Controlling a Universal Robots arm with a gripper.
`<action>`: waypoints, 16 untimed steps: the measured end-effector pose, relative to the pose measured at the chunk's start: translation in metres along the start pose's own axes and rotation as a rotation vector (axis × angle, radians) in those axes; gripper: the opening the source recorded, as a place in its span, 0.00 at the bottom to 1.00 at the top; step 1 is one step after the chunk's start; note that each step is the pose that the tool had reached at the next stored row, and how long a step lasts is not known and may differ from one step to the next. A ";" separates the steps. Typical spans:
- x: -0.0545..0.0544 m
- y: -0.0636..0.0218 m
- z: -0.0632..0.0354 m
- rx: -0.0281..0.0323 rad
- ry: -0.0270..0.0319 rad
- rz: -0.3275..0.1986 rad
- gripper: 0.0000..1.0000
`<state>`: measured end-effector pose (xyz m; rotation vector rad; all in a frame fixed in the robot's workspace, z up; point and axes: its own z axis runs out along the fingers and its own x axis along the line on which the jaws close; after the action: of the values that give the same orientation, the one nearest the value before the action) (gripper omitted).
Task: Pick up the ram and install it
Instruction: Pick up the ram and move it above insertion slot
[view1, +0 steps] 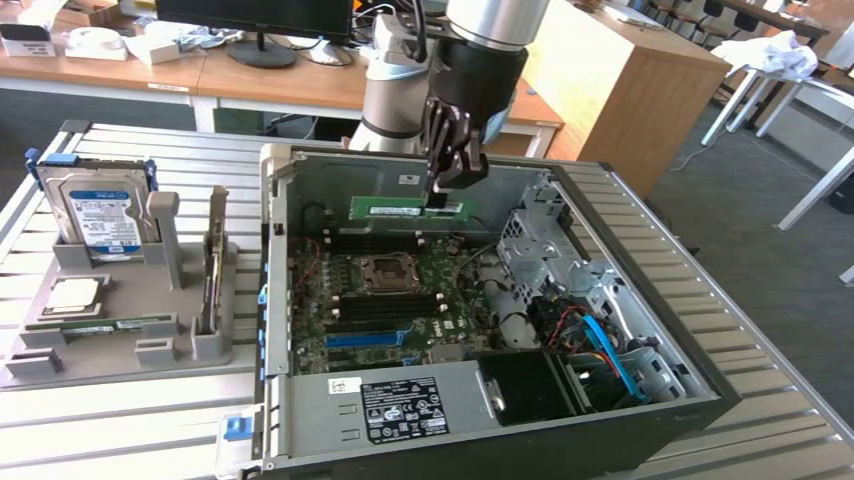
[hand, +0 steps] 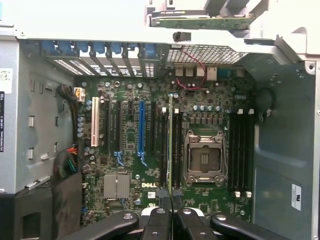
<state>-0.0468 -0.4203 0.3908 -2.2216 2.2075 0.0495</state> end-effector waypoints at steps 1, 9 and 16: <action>0.000 0.0000 0.0000 0.0000 0.0000 0.000 0.12; 0.000 0.0000 0.0010 0.0001 -0.0002 0.000 0.12; 0.000 -0.0001 0.0122 0.0001 -0.0002 0.000 0.12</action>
<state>-0.0468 -0.4202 0.3786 -2.2214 2.2073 0.0496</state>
